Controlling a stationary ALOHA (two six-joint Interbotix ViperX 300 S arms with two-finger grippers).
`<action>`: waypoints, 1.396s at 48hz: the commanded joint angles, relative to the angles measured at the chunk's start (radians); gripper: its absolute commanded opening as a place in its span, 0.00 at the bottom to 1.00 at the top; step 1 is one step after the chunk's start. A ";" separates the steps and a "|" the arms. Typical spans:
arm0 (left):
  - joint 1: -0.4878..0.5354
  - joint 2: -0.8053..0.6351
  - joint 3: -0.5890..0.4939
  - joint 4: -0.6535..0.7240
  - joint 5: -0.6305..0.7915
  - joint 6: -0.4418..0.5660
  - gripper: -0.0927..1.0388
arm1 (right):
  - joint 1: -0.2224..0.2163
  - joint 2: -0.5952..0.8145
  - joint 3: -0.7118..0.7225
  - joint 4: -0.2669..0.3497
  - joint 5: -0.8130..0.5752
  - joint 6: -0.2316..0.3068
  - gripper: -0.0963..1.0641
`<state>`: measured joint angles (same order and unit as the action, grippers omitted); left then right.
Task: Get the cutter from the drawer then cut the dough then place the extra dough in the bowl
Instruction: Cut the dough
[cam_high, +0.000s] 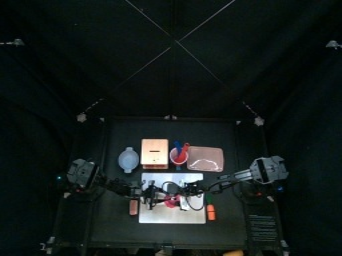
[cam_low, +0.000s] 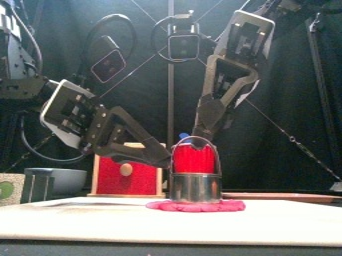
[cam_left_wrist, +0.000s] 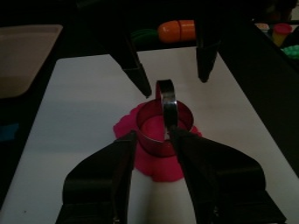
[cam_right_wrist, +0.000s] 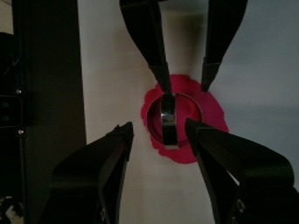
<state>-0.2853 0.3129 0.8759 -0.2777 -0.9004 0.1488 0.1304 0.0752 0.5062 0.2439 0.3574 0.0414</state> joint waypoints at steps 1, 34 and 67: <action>-0.018 0.023 -0.014 -0.023 -0.060 0.002 0.72 | -0.006 -0.035 -0.031 0.000 0.009 0.002 0.82; -0.034 0.060 -0.025 -0.064 0.026 0.003 0.58 | -0.015 0.011 -0.074 -0.005 0.060 0.000 0.82; -0.032 0.052 -0.026 -0.072 0.061 0.003 0.58 | -0.017 0.043 -0.104 -0.029 0.080 0.002 0.79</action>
<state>-0.3191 0.3835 0.8560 -0.3467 -0.8406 0.1534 0.1197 0.1396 0.4264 0.2163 0.4310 0.0414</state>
